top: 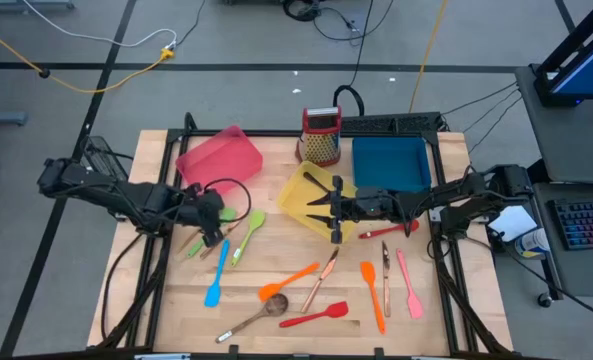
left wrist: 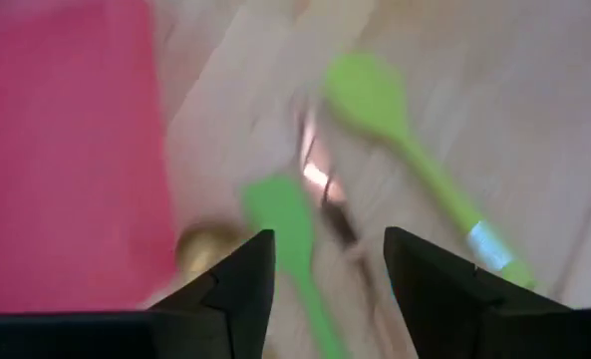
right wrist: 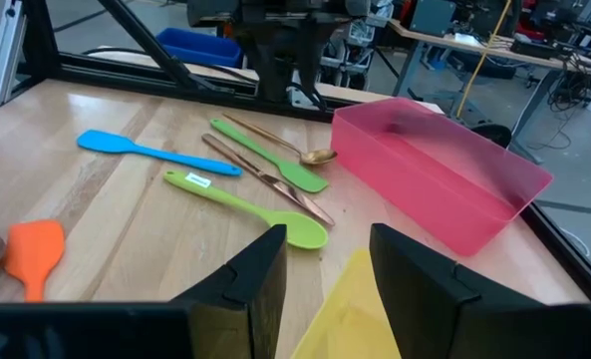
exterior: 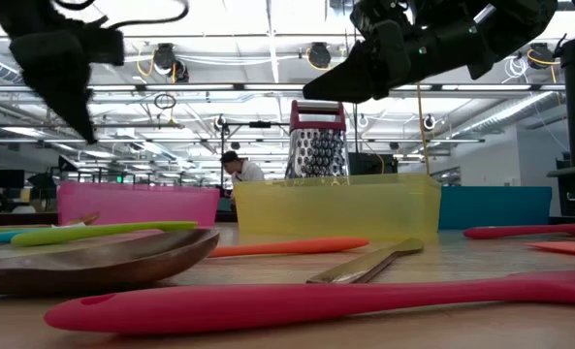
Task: Pick & Place Kitchen Items
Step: Put the brown table knife into the yellow bin
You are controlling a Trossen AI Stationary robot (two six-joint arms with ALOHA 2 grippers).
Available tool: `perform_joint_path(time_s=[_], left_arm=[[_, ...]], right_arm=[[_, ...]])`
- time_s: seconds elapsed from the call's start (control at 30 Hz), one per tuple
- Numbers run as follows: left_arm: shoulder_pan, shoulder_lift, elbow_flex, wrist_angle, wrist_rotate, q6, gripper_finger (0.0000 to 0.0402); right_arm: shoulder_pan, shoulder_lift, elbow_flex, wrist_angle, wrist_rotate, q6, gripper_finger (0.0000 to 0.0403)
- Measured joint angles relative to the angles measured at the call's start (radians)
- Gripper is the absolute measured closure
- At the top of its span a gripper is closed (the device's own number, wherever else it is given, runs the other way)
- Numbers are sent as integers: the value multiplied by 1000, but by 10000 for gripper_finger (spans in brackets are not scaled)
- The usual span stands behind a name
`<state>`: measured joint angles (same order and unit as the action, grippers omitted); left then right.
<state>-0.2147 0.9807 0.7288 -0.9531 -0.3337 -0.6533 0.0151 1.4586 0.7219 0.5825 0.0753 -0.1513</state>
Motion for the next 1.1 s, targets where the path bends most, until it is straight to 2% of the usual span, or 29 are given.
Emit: perform_joint_path(time_s=[0.07,0.17,0.4,0.57,0.8,1.1], left_arm=[[-24,0,-2,-78,-13,-109,210],[-91,0,-33,-67,-31,-211,228],[-267,0,-182,133,-49,-385,279],[-351,0,-295,243,-59,-517,290],[-405,1,-397,406,-87,-585,287],[-440,1,-456,441,-112,-657,286]], right_arm=[[0,0,0,-7,0,-2,264],[0,0,0,-24,0,-9,264],[0,0,0,-41,1,-10,264],[0,0,0,-41,1,-10,264],[0,0,0,-29,1,-2,264],[0,0,0,-25,1,15,264]])
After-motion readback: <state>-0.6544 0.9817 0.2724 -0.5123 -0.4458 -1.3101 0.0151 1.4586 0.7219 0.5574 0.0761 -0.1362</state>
